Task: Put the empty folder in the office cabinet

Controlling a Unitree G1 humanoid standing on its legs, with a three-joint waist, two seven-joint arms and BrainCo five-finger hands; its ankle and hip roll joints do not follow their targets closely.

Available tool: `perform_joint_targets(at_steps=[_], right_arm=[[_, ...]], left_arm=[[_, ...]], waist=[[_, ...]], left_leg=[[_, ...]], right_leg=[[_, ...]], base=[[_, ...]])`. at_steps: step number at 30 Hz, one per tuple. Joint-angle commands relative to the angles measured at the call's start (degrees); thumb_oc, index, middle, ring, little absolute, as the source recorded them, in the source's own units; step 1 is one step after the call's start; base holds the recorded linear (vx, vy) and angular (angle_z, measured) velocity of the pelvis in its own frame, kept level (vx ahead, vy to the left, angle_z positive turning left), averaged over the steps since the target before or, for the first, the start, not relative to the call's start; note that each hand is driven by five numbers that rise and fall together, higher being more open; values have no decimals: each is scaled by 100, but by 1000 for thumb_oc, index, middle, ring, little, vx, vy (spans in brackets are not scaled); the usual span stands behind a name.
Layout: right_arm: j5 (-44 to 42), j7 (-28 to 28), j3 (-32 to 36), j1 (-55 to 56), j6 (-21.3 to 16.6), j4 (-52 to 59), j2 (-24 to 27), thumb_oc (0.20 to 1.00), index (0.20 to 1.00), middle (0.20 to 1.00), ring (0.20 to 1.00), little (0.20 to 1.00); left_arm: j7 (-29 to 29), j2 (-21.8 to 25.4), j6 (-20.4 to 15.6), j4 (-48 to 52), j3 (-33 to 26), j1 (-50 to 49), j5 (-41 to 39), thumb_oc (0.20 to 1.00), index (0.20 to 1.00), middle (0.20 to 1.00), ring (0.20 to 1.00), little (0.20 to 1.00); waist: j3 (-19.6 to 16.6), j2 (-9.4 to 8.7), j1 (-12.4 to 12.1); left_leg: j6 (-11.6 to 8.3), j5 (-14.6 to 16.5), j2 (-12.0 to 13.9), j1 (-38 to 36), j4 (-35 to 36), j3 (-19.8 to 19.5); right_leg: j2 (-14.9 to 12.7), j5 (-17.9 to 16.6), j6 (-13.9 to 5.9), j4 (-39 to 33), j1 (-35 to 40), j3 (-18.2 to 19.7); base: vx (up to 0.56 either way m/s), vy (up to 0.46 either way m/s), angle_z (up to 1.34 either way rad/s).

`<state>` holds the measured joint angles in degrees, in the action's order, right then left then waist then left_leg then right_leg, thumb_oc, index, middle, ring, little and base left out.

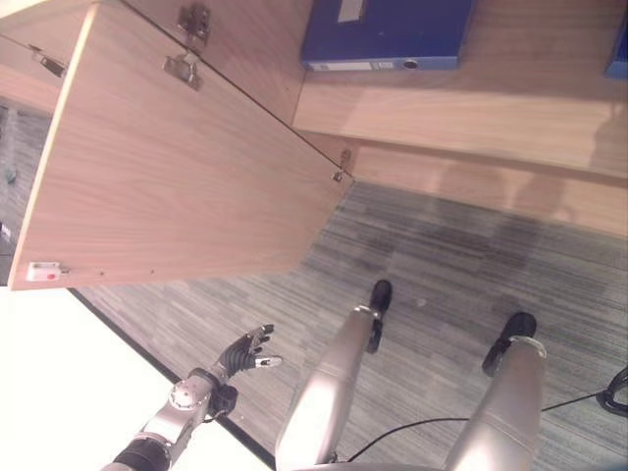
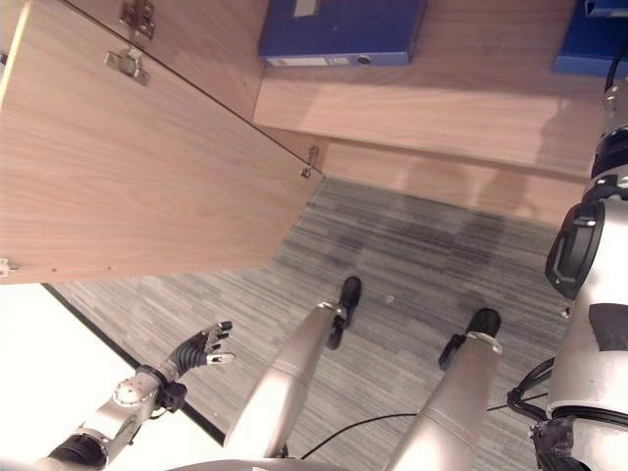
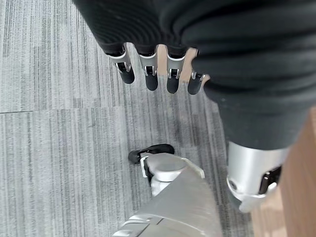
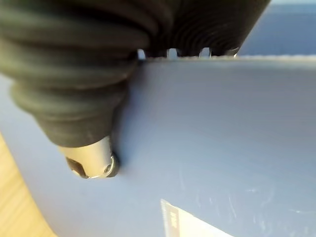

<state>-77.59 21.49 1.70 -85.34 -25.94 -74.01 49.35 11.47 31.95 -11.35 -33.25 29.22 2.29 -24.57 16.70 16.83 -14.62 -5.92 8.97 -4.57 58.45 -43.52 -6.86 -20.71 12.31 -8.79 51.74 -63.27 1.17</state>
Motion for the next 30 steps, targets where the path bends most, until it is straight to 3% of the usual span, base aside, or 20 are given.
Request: perform_joint_targets(at_steps=[1,18,25,26,27,30], right_arm=[[15,144,192,333,-530,570,342,200,200,200,200,200],[-89,524,65,-93,-861,814,252,200,200,200,200,200],[279,931,-466,-723,-688,676,678,200,200,200,200,200],[294,973,-508,-751,-639,595,709,438,438,438,438,438],[283,997,-640,-864,-390,355,785,1000,1000,1000,1000,1000],[-13,985,-768,-968,87,-294,929,1000,1000,1000,1000,1000]], left_arm=[[-177,271,-104,-157,-31,-88,-183,1000,1000,1000,1000,1000],[-313,356,-139,-158,-80,-110,-247,1000,1000,1000,1000,1000],[-335,454,-114,-334,-92,-129,-199,1000,1000,1000,1000,1000],[-339,450,-118,-372,-84,-133,-179,1000,1000,1000,1000,1000],[-365,463,-108,-443,-58,-138,-115,1000,1000,1000,1000,1000],[-393,494,-55,-529,-33,-103,-25,1000,1000,1000,1000,1000]], waist=[[-95,83,173],[-254,-14,199],[-370,-135,193],[-391,-156,203],[-421,-200,217],[-442,-253,241]], left_leg=[[-54,-116,266,128,565,33],[1,-107,196,89,713,159],[-70,-244,231,-166,1036,51],[-82,-210,232,-190,1045,41],[-91,-224,245,-217,1085,19],[-108,-243,266,-251,1154,16]], right_leg=[[165,885,-375,369,635,167],[140,856,-374,310,584,368],[125,784,-385,40,944,209],[125,833,-383,38,981,199],[127,819,-387,20,1004,185],[132,811,-384,-26,1051,164]], base=[[0,0,0],[12,14,-2],[-6,-18,2],[0,0,0],[0,0,0],[-9,-28,6]])
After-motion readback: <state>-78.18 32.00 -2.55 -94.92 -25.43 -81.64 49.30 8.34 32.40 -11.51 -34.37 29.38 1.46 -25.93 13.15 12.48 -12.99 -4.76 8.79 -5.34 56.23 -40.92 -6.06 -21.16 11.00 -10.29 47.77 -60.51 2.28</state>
